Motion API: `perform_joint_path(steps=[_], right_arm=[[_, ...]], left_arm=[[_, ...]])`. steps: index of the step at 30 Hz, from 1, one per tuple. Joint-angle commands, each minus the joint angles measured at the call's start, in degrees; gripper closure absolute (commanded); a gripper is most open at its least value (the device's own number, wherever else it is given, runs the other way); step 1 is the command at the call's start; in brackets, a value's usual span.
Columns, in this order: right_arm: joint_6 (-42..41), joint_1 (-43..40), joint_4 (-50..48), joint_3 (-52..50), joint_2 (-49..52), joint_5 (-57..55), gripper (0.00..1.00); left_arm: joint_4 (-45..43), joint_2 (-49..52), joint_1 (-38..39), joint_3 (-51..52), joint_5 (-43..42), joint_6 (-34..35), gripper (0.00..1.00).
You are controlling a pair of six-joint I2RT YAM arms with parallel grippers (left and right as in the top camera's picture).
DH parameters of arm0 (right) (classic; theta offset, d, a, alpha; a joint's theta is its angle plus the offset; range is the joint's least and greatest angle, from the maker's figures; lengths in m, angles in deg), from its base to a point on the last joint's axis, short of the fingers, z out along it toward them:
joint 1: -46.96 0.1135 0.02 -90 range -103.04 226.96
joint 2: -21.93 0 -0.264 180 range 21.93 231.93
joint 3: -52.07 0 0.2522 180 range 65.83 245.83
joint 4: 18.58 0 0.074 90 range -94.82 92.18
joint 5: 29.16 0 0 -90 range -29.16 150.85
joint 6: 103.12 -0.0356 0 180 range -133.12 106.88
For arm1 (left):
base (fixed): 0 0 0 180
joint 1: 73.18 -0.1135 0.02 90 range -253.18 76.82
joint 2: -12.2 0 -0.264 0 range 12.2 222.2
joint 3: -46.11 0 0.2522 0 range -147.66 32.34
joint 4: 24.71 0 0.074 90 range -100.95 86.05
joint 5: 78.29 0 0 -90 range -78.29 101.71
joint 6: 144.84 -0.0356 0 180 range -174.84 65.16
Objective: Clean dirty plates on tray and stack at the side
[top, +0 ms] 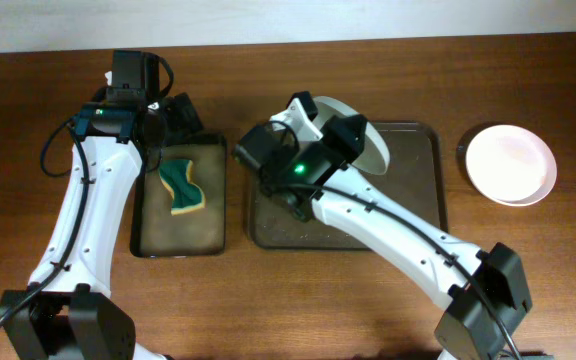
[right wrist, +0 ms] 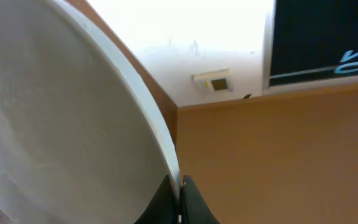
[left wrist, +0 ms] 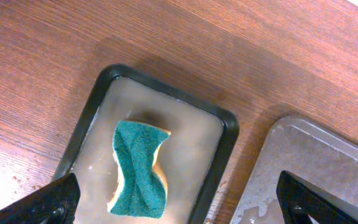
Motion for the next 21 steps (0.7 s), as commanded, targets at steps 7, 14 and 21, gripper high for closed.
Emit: perform_joint_path(steps=[7,14,21], right_arm=[[-2.6,-12.0,-4.0,1.2,-1.1,35.1,0.96],[-3.7,-38.8,-2.4,1.1,-1.0,66.2,0.96],[-3.7,-70.8,-4.5,1.1,1.6,87.6,0.96]], left_arm=[[0.0,0.2,-0.1,-0.1,-0.6,-0.9,0.01],[0.0,0.2,-0.1,-0.1,-0.6,-0.9,0.01],[0.0,0.2,-0.1,-0.1,-0.6,-0.9,0.01]])
